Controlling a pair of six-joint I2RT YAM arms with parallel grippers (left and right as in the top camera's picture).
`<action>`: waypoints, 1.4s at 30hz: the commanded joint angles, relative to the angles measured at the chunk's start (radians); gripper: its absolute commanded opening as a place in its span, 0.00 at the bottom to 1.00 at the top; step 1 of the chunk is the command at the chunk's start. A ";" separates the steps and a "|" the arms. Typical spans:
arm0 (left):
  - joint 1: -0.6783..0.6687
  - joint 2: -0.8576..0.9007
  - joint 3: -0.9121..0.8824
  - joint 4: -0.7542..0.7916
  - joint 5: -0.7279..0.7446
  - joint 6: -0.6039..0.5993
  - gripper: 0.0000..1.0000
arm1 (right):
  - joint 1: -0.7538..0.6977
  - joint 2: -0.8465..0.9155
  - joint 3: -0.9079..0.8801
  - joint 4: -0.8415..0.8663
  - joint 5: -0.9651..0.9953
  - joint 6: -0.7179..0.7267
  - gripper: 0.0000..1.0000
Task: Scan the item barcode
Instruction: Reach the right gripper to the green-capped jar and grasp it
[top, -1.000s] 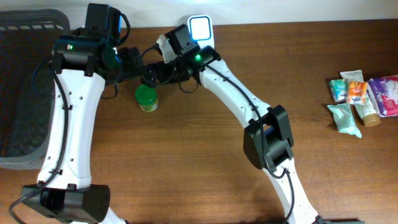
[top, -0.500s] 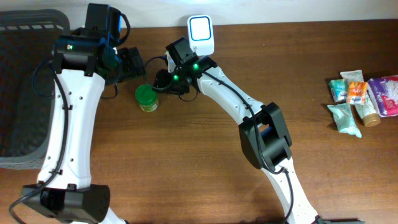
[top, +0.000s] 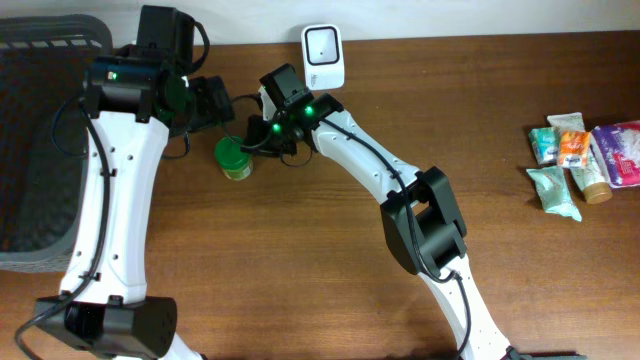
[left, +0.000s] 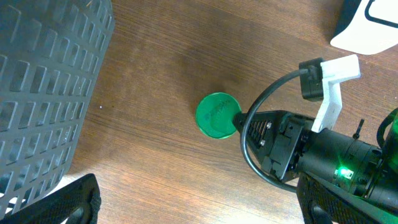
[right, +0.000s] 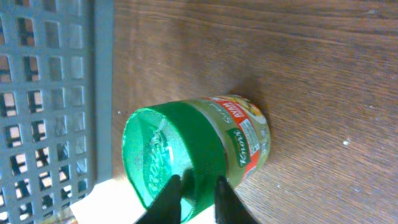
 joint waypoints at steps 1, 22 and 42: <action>0.006 -0.014 0.009 0.002 -0.008 0.013 0.99 | 0.009 0.006 -0.007 -0.004 0.003 0.002 0.04; 0.006 -0.014 0.009 0.002 -0.008 0.013 0.99 | -0.069 -0.087 0.023 -0.300 0.292 -0.192 0.57; 0.006 -0.014 0.009 0.002 -0.008 0.013 0.99 | 0.058 0.068 0.148 -0.237 0.394 -0.104 0.99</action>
